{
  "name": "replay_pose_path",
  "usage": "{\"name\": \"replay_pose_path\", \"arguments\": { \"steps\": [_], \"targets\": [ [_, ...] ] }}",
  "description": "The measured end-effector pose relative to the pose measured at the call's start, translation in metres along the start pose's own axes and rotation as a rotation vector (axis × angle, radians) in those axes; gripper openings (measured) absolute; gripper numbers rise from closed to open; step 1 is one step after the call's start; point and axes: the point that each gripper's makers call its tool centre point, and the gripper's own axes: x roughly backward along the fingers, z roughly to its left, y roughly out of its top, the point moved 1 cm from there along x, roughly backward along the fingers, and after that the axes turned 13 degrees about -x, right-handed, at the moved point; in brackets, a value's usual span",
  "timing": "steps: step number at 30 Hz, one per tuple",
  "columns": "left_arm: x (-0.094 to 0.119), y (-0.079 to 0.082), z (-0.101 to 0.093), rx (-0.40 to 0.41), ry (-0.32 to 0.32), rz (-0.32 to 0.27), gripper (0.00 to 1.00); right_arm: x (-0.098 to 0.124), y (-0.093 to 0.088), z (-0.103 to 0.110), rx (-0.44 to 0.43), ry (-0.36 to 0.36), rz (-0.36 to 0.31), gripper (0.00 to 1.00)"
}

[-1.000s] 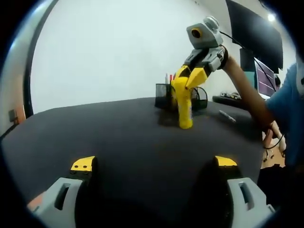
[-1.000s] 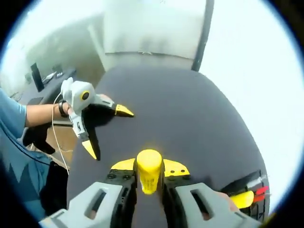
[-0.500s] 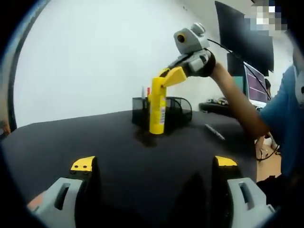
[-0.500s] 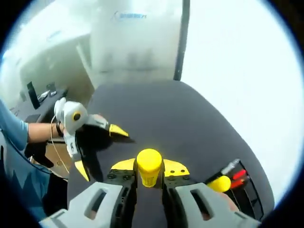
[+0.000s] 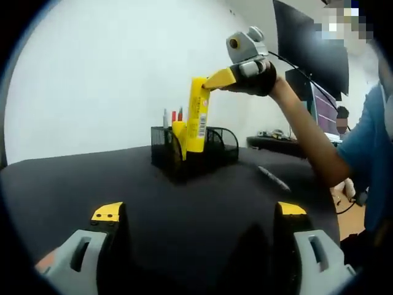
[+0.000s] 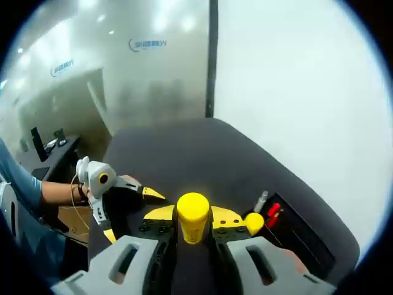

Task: Pick up pens and glue sticks and place them into the holder.

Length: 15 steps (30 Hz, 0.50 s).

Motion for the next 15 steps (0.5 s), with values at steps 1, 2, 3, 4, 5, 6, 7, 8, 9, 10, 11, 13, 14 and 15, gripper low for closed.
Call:
{"name": "replay_pose_path", "arguments": {
  "steps": [1,2,3,4,5,6,7,8,9,10,11,13,14,15],
  "targets": [
    [0.000,0.001,0.001,0.004,0.003,-0.010,0.96,0.003,0.000,-0.002,-0.009,-0.006,-0.007,0.17],
    [0.000,0.002,0.001,0.006,0.006,-0.012,0.96,0.006,-0.001,-0.004,-0.014,-0.010,-0.012,0.17],
    [0.000,0.001,0.002,0.005,0.010,-0.013,0.96,0.008,-0.002,-0.006,-0.020,-0.016,-0.015,0.17],
    [0.000,0.001,0.002,0.003,0.013,-0.011,0.96,0.011,-0.003,-0.008,-0.026,-0.022,-0.020,0.17],
    [0.000,0.001,0.001,0.002,0.013,-0.011,0.96,0.013,-0.004,-0.010,-0.031,-0.027,-0.024,0.17],
    [0.000,0.001,0.001,0.000,0.011,-0.012,0.96,0.015,-0.004,-0.012,-0.037,-0.033,-0.027,0.17],
    [0.000,0.000,0.000,-0.003,0.008,-0.010,0.96,0.017,-0.005,-0.015,-0.043,-0.042,-0.031,0.17],
    [-0.001,-0.001,0.000,-0.007,0.007,0.001,0.96,0.018,-0.005,-0.016,-0.047,-0.047,-0.032,0.17],
    [-0.001,-0.002,0.000,-0.010,0.005,0.002,0.95,0.019,-0.006,-0.018,-0.051,-0.051,-0.031,0.17],
    [-0.001,-0.002,0.000,-0.011,0.004,0.002,0.95,0.019,-0.007,-0.021,-0.053,-0.055,-0.030,0.17],
    [-0.001,-0.002,0.000,-0.010,0.006,0.002,0.95,0.020,-0.008,-0.023,-0.061,-0.062,-0.028,0.17],
    [-0.001,-0.001,0.001,-0.006,0.010,-0.002,0.95,0.021,-0.012,-0.028,-0.071,-0.079,-0.025,0.17],
    [0.000,-0.001,0.002,-0.002,0.013,-0.005,0.94,0.021,-0.013,-0.032,-0.077,-0.089,-0.021,0.17],
    [0.000,0.000,0.003,0.003,0.018,-0.010,0.94,0.022,-0.014,-0.034,-0.080,-0.098,-0.019,0.17]
  ]
}}
